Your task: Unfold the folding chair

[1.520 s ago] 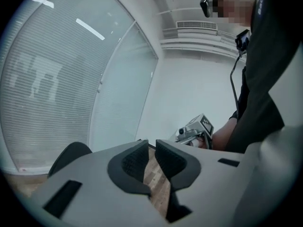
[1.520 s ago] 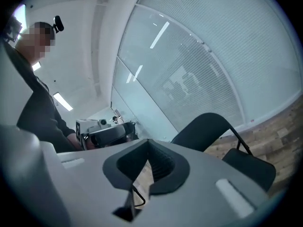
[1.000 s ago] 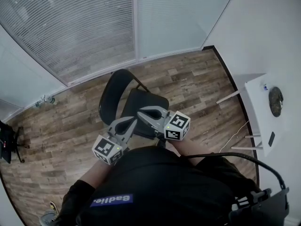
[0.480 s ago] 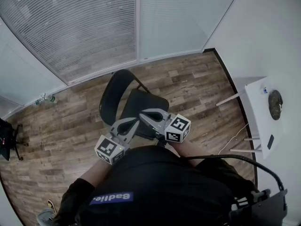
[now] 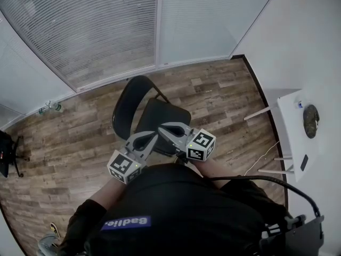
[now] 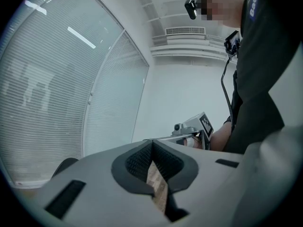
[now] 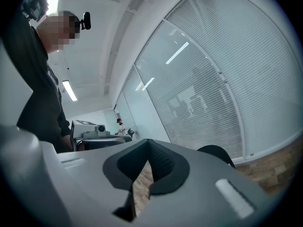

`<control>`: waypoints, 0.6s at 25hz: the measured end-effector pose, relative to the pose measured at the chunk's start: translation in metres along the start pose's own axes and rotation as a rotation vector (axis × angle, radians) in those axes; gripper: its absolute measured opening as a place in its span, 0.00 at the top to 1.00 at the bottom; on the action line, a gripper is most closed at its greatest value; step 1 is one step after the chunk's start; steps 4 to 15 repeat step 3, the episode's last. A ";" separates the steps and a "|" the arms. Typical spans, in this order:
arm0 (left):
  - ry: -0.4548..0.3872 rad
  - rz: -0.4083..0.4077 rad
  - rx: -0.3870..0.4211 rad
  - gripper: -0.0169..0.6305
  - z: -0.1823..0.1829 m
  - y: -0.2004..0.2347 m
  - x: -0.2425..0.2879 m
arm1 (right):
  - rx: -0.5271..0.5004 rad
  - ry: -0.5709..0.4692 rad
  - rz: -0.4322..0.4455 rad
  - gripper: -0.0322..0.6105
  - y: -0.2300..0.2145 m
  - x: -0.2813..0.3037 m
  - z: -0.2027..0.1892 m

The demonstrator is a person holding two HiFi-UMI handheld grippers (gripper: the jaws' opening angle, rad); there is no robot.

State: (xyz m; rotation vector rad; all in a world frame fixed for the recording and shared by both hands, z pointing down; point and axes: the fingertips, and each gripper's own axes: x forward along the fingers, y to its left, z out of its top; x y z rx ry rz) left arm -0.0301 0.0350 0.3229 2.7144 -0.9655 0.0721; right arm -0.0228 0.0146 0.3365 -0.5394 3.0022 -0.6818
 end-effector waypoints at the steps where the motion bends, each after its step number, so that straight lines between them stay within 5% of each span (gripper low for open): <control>1: 0.001 0.000 0.001 0.97 0.000 0.001 0.000 | 0.001 0.000 0.000 0.95 -0.001 0.000 0.000; 15: 0.003 0.001 0.002 0.97 0.000 0.002 0.000 | 0.004 0.000 0.000 0.95 -0.001 0.001 0.000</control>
